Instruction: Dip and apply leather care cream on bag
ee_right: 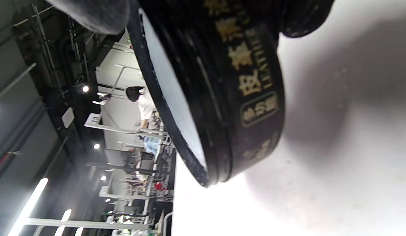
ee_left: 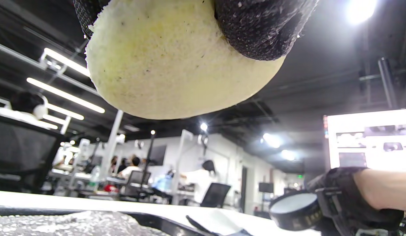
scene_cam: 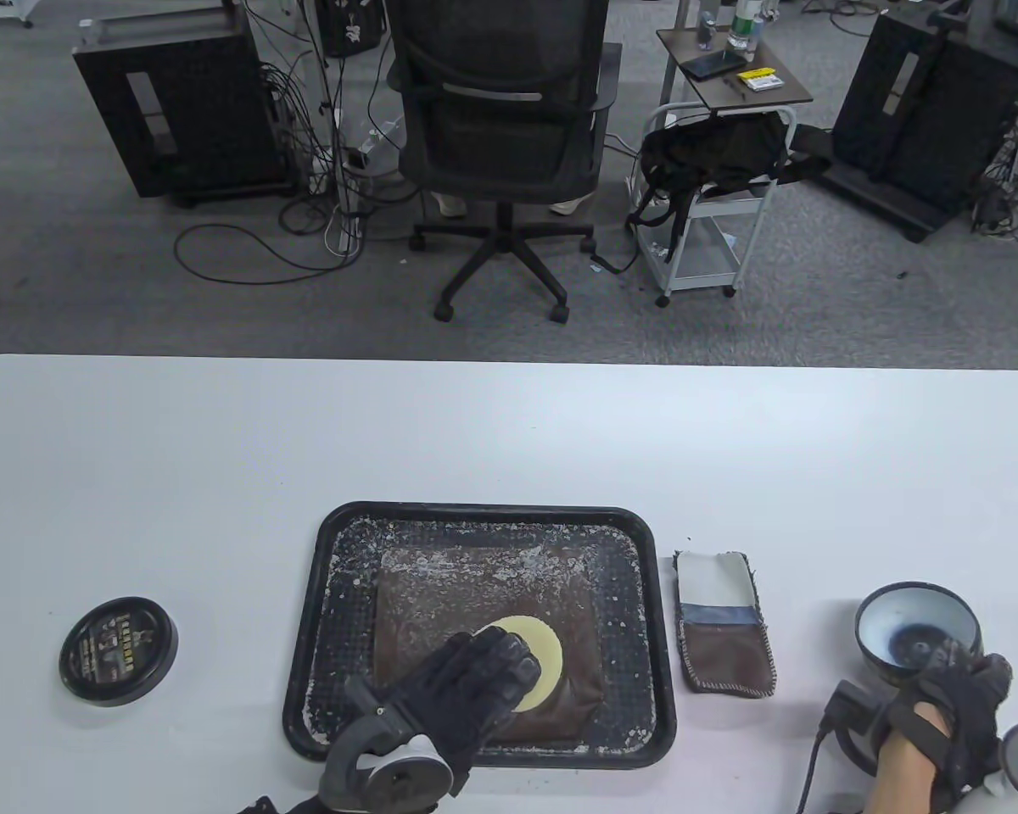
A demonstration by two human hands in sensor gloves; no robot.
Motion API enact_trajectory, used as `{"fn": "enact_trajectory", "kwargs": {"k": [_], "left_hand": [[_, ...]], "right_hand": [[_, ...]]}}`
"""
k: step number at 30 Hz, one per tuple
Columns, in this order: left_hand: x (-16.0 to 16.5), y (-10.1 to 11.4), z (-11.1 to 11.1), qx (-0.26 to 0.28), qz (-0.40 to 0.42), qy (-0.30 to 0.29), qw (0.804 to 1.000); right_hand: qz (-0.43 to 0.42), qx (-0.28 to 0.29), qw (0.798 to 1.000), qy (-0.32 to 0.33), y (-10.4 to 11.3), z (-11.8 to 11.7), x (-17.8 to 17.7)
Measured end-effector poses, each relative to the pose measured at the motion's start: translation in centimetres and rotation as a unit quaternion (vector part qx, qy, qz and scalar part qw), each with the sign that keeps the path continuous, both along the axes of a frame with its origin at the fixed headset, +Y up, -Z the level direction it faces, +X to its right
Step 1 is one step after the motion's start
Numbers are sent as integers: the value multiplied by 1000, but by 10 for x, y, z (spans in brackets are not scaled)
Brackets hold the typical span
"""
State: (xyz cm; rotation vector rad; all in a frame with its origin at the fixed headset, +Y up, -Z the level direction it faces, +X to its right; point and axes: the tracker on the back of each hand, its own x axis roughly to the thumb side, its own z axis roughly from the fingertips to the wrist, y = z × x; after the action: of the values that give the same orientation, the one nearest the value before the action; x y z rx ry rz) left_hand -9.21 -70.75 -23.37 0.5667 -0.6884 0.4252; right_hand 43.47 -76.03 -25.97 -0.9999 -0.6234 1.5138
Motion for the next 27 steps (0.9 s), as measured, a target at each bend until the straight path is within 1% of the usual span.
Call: {"fn": "enact_trajectory", "kwargs": {"k": [4,8,12,15,18,20,22,23,26,27], "left_hand": [[-1,0,0,-2,2,2,1000],[-1,-1,-1,-2,1,1,1000],[-1,-1,0,1,-1,-1,1000],[0,-1,1,5,-5,-3,1000],[1,-2,1,8,-9,-3,1000],[1,-2,1,8,-10,-3,1000],[1,-2,1,7,-10,-3,1000],[2,-2,1,7,-10,-3,1000],[1,-2,1,8,-10,-1,1000],[1,-2,2,9,-9,-1,1000]], "right_hand": [[13,-39,999,5,-5,-2,0],[18,-54,998,12,-4,-4,-2],[42,-82,996,16,-2,-6,-3],[74,-91,993,16,4,-6,-5],[129,-102,986,42,16,-9,-12],[169,-108,977,75,25,-13,-20],[241,-103,959,108,38,-18,-36],[275,-102,948,121,44,-20,-43],[387,-94,902,167,64,-27,-77],[412,-87,889,179,67,-28,-86]]}}
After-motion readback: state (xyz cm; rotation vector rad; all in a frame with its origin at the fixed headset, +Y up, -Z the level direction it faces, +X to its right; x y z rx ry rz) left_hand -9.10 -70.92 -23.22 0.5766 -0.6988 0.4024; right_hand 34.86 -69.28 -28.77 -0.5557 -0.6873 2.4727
